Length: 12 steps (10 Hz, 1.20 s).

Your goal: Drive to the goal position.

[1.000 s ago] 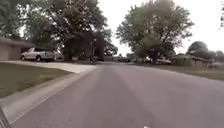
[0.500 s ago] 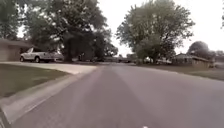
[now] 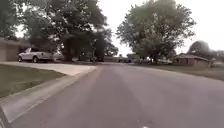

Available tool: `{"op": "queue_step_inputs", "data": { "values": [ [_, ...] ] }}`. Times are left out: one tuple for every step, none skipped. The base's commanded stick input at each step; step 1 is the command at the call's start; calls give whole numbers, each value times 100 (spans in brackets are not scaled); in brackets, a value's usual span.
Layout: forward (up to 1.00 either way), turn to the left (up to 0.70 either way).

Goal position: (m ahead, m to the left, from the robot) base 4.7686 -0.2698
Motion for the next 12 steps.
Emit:
{"op": "queue_step_inputs", "data": {
  "values": [
    [70,23],
    [70,31],
    [70,9],
    [70,0],
    [70,0],
    [70,0],
    [70,0],
    [70,0],
    [70,0],
    [70,0],
    [70,0],
    [70,0]
  ]
}}
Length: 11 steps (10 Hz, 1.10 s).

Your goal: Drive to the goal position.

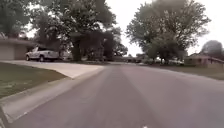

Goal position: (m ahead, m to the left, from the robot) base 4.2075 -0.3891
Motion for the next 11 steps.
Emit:
{"op": "queue_step_inputs", "data": {
  "values": [
    [70,0],
    [70,0],
    [70,0],
    [70,0],
    [70,0],
    [70,0],
    [70,0],
    [70,0],
    [70,0],
    [70,0],
    [70,0]
  ]
}}
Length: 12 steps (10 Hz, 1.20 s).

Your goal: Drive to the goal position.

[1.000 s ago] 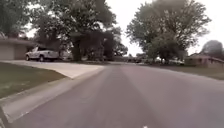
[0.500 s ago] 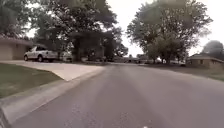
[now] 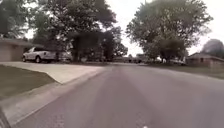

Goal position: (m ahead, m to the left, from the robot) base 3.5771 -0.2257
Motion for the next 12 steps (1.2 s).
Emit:
{"op": "queue_step_inputs", "data": {
  "values": [
    [70,0],
    [70,0],
    [70,0],
    [70,0],
    [70,0],
    [70,0],
    [70,0],
    [70,0],
    [70,0],
    [70,0],
    [70,0],
    [70,0]
  ]
}}
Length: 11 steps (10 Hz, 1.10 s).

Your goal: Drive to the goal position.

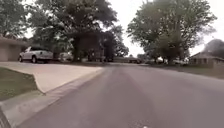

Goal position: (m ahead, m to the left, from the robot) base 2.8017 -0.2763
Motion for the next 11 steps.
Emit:
{"op": "queue_step_inputs", "data": {
  "values": [
    [70,0],
    [70,0],
    [70,0],
    [70,0],
    [70,0],
    [70,0],
    [70,0],
    [70,0],
    [70,0],
    [70,0],
    [70,0]
  ]
}}
